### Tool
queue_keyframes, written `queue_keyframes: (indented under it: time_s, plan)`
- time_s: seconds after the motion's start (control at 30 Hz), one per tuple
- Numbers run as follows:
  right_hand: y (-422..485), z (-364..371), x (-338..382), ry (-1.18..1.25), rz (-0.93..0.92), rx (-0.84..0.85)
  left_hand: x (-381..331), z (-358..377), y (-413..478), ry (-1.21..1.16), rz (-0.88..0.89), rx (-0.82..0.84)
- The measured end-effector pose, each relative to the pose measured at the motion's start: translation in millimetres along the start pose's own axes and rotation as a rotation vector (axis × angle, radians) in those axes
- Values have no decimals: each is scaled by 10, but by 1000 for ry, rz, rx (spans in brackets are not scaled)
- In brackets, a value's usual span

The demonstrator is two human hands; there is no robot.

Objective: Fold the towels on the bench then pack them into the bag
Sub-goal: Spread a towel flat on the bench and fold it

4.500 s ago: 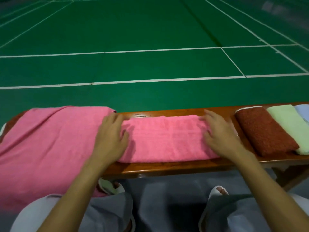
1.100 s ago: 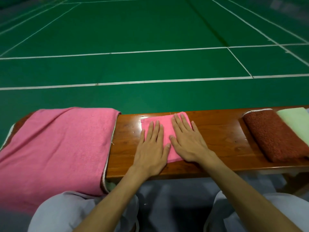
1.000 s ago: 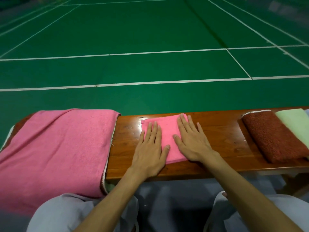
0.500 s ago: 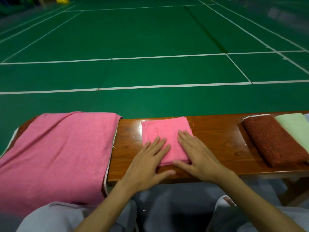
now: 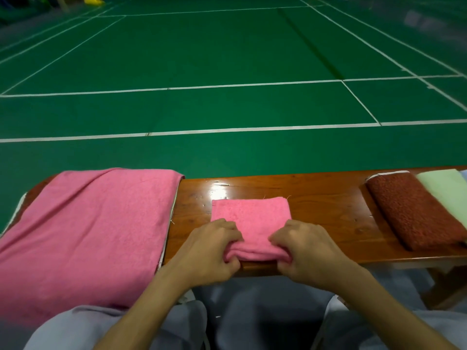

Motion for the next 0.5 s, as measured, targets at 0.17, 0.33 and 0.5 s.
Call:
queue_keyframes:
  time_s: [0.17,0.33,0.5]
  plan:
    - [61,-207,-278,433,92,-102,240,-71,75,-368,-128,-24]
    - [273,-292,-700,714,174,-335,558,-8,210,-556,-325,-103]
    - [366,-172,-1021,681,401,-500,822,159,307,-581,-530,-205]
Point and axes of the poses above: each hand's wrist, its own y-axis towards the middle knuckle, its own z-axis out of the palm, x = y × z, the point moved 9 cm from there along y, towards the middle knuckle, and after that the axes turned 13 degrees about y, right-handed, at the moved point
